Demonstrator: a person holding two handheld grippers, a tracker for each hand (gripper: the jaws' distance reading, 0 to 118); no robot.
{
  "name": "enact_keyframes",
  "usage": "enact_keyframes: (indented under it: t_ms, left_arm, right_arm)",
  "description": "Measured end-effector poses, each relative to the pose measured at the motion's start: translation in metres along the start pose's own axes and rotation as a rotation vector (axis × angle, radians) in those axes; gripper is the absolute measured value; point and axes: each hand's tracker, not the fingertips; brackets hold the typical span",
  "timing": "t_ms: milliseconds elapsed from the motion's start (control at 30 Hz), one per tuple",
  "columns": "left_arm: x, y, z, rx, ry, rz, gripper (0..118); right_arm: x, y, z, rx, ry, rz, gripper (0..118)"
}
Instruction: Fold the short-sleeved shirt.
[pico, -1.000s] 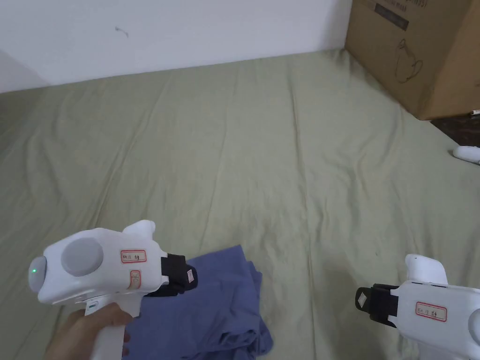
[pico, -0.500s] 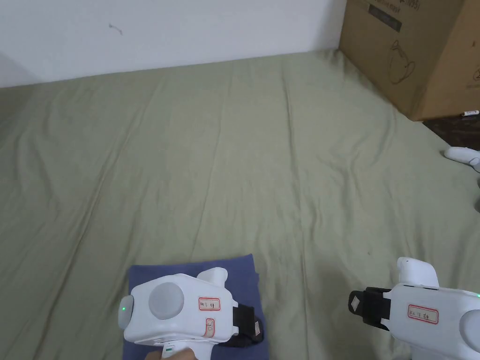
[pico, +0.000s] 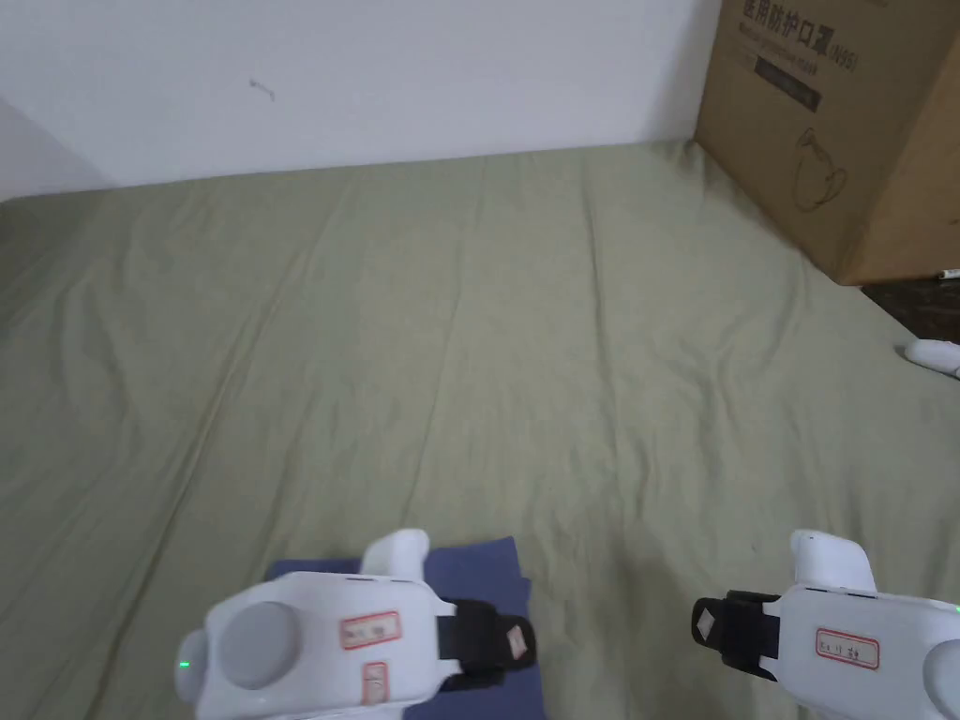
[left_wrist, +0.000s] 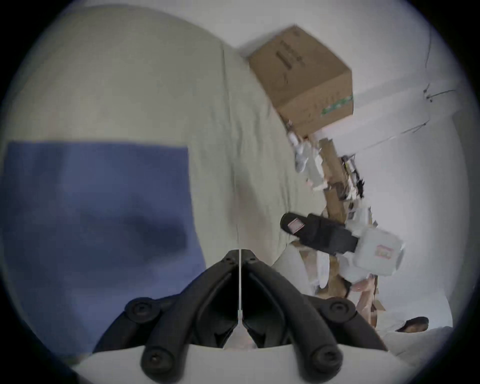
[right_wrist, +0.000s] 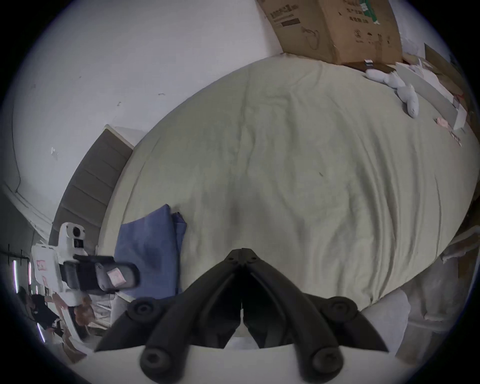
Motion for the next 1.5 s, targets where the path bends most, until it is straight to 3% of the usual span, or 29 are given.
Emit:
enact_keyframes:
  t_ms: [233,433,533,600,633,700,767,833,900,933,1200,1433,1467,1500]
  left_arm:
    - [-0.068,0.000,0.095,0.180,0.065,0.141,1]
    - [-0.117,-0.031,0.135,0.266,0.032,0.307,1]
    - [-0.128,-0.041,0.138,0.263,0.020,0.331,1]
    - [-0.133,-0.045,0.137,0.262,0.018,0.349,2]
    - [-0.136,-0.046,0.137,0.261,0.006,0.367,4]
    - [-0.140,-0.047,0.137,0.278,-0.015,0.391,20]
    - [-0.145,-0.044,0.136,0.283,-0.031,0.405,25]
    - [-0.159,-0.035,0.134,0.260,-0.033,0.410,73]
    - [-0.158,-0.028,0.128,0.224,-0.053,0.381,114]
    - [-0.156,-0.024,0.125,0.204,-0.076,0.362,118]
    - [-0.183,0.012,0.075,0.091,-0.092,0.348,118]
    - [-0.190,0.029,0.043,0.043,-0.212,0.363,118]
    - [-0.190,0.030,0.040,0.037,-0.230,0.356,112]
    - [-0.187,0.031,0.039,0.029,-0.243,0.358,83]
  right_arm:
    - [-0.076,0.015,-0.021,-0.032,0.141,0.190,0]
    - [-0.138,0.000,-0.082,-0.177,0.237,0.326,0]
    - [-0.152,-0.015,-0.121,-0.275,0.188,0.405,0]
    - [-0.154,-0.024,-0.138,-0.302,0.106,0.437,0]
    - [-0.153,-0.023,-0.137,-0.285,0.141,0.423,0]
    - [-0.148,-0.013,-0.131,-0.287,0.168,0.346,0]
    - [-0.140,-0.011,-0.130,-0.302,0.187,0.319,0]
    - [-0.136,-0.011,-0.130,-0.305,0.197,0.290,0]
    - [-0.137,-0.012,-0.130,-0.304,0.194,0.290,0]
    - [-0.138,-0.013,-0.130,-0.300,0.189,0.297,0]
    - [-0.140,-0.016,-0.127,-0.289,0.177,0.295,0]
    - [-0.140,-0.017,-0.128,-0.286,0.174,0.286,0]
    - [-0.141,-0.017,-0.128,-0.285,0.174,0.287,0]
    - [-0.141,-0.017,-0.128,-0.285,0.173,0.287,0]
